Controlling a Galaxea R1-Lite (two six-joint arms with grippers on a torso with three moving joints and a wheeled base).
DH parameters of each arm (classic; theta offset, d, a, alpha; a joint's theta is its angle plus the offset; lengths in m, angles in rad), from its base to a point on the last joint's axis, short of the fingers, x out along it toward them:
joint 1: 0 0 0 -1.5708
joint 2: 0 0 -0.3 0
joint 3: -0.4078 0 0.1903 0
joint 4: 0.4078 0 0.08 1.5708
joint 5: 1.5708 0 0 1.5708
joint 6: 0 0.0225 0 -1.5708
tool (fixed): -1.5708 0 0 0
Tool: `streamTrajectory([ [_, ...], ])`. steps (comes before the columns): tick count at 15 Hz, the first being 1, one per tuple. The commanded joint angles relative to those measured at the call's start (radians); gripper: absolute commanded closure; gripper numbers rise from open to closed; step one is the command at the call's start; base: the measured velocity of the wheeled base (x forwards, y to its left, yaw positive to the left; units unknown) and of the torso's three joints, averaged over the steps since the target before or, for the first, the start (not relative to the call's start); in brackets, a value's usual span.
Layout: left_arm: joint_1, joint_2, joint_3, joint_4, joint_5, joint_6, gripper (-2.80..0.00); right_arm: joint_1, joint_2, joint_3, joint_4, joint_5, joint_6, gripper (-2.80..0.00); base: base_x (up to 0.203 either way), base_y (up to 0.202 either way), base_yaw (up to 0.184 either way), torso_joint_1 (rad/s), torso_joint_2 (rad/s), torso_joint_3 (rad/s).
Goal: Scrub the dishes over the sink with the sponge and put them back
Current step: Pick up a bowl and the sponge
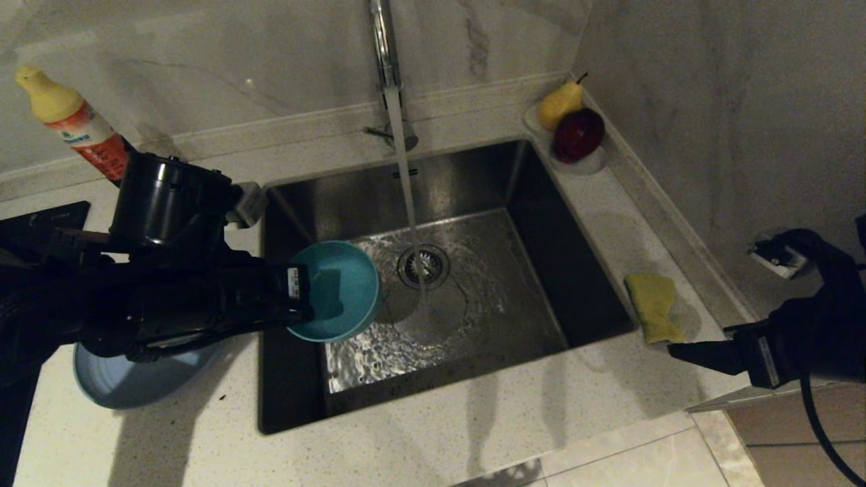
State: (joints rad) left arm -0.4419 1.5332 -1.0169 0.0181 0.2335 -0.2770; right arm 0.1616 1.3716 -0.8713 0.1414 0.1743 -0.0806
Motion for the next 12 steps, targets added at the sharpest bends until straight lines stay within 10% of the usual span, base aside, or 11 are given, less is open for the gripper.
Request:
streamTrajectory([
  [1, 0.000, -0.005, 0.011, 0.000, 0.002, -0.004, 0.00, 0.020, 0.047, -0.008, -0.033, -0.019, 0.002, -2.80, 0.000, 0.000, 0.000, 0.000, 0.00, 0.000],
  [12, 0.000, -0.005, -0.025, 0.000, -0.003, -0.039, 0.00, 0.043, 0.214, -0.044, -0.200, -0.114, 0.047, -2.80, 0.000, 0.000, 0.000, 0.000, 0.00, 0.000],
])
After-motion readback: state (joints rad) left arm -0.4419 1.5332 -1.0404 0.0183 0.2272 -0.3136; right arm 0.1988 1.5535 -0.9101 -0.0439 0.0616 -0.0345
